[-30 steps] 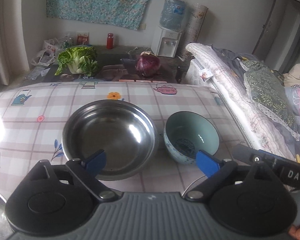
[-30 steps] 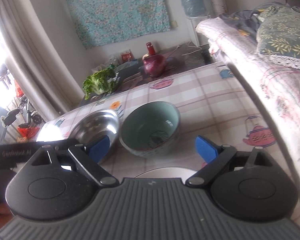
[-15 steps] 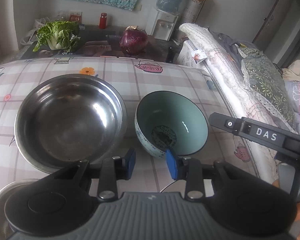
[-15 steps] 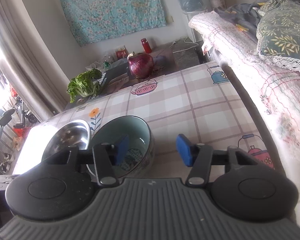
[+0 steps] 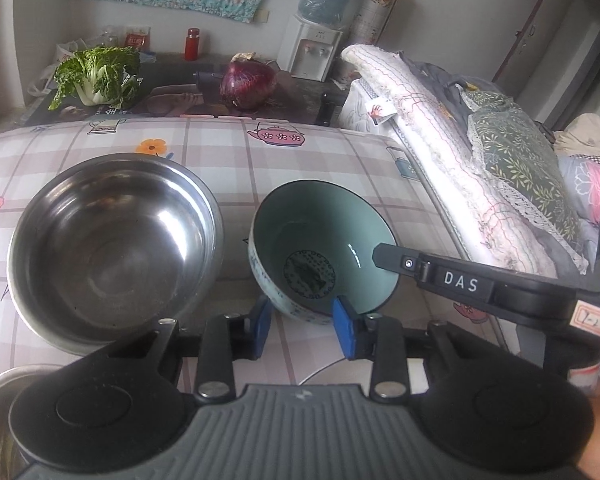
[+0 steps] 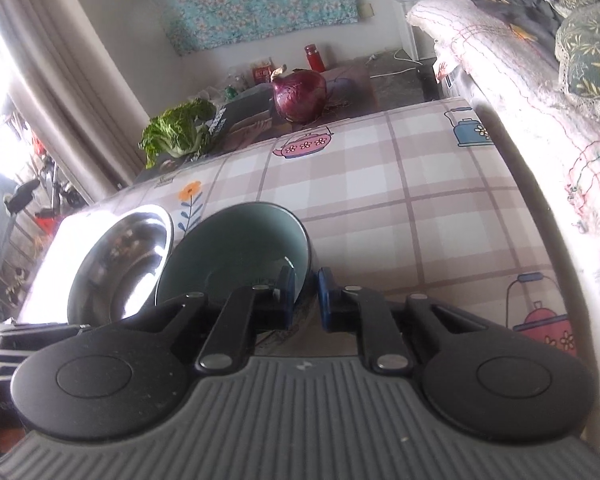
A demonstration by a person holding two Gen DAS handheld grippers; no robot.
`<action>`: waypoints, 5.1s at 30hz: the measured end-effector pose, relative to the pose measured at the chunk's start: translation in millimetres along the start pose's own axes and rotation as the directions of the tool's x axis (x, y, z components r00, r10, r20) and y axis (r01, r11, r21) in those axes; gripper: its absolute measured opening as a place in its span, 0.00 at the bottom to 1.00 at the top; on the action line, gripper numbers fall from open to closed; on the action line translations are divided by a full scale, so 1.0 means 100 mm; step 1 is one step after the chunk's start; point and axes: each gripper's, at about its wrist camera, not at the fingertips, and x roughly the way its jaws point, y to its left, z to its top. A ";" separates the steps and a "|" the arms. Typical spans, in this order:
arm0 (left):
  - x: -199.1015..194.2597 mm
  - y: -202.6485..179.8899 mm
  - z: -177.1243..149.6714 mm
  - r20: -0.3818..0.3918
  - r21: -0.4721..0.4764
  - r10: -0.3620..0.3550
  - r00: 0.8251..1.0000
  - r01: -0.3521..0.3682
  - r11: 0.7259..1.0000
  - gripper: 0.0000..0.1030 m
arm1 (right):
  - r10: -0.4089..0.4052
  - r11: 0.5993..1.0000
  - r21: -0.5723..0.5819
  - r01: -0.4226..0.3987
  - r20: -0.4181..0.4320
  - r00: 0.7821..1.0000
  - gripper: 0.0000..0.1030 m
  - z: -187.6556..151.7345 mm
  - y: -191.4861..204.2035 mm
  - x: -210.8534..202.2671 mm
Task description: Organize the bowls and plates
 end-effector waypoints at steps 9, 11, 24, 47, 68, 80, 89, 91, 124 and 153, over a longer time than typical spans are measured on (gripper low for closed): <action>0.15 -0.01 0.17 -0.012 -0.002 0.040 0.999 -0.040 0.999 0.50 | 0.016 1.000 0.014 -0.015 -0.028 0.999 0.11 -0.03 -0.14 -0.12; 0.23 -0.02 0.19 -0.020 0.001 0.042 0.999 -0.042 0.999 0.47 | 0.025 0.999 0.027 -0.025 -0.030 0.999 0.12 -0.01 -0.15 -0.11; 0.25 -0.15 0.08 -0.035 0.065 0.030 0.999 -0.027 0.998 0.44 | 0.071 0.989 0.136 -0.064 -0.045 0.996 0.14 0.12 -0.36 -0.04; 0.59 -0.26 0.11 -0.105 0.146 0.130 0.986 -0.114 0.983 0.36 | 0.075 0.983 0.174 -0.066 -0.044 0.996 0.17 -0.05 -0.36 0.08; 0.65 -0.25 0.09 -0.122 0.133 0.144 0.982 -0.128 0.983 0.28 | 0.056 0.983 0.177 -0.052 -0.021 0.998 0.17 -0.14 -0.33 0.07; 0.69 -0.22 0.13 -0.148 0.122 0.120 0.982 -0.102 0.987 0.34 | 0.085 0.970 0.232 -0.077 -0.028 0.996 0.21 -0.15 -0.39 0.10; 0.70 -0.21 0.13 -0.145 0.098 0.116 0.983 -0.102 0.990 0.34 | 0.045 0.983 0.180 -0.039 -0.029 0.999 0.22 -0.16 -0.28 0.11; 0.69 -0.21 0.14 -0.146 0.091 0.117 0.982 -0.105 0.990 0.34 | 0.044 0.983 0.182 -0.038 -0.028 0.999 0.22 -0.16 -0.27 0.11; 0.27 -0.35 0.27 -0.062 0.079 0.098 0.993 -0.093 0.992 0.33 | 0.046 0.981 0.184 -0.054 0.047 0.998 0.22 0.00 -0.21 -0.28; -0.05 1.22 0.47 -0.016 -0.124 0.263 0.965 -0.262 0.957 0.32 | 0.203 0.979 0.034 -0.201 -0.095 0.975 0.22 0.18 1.29 0.63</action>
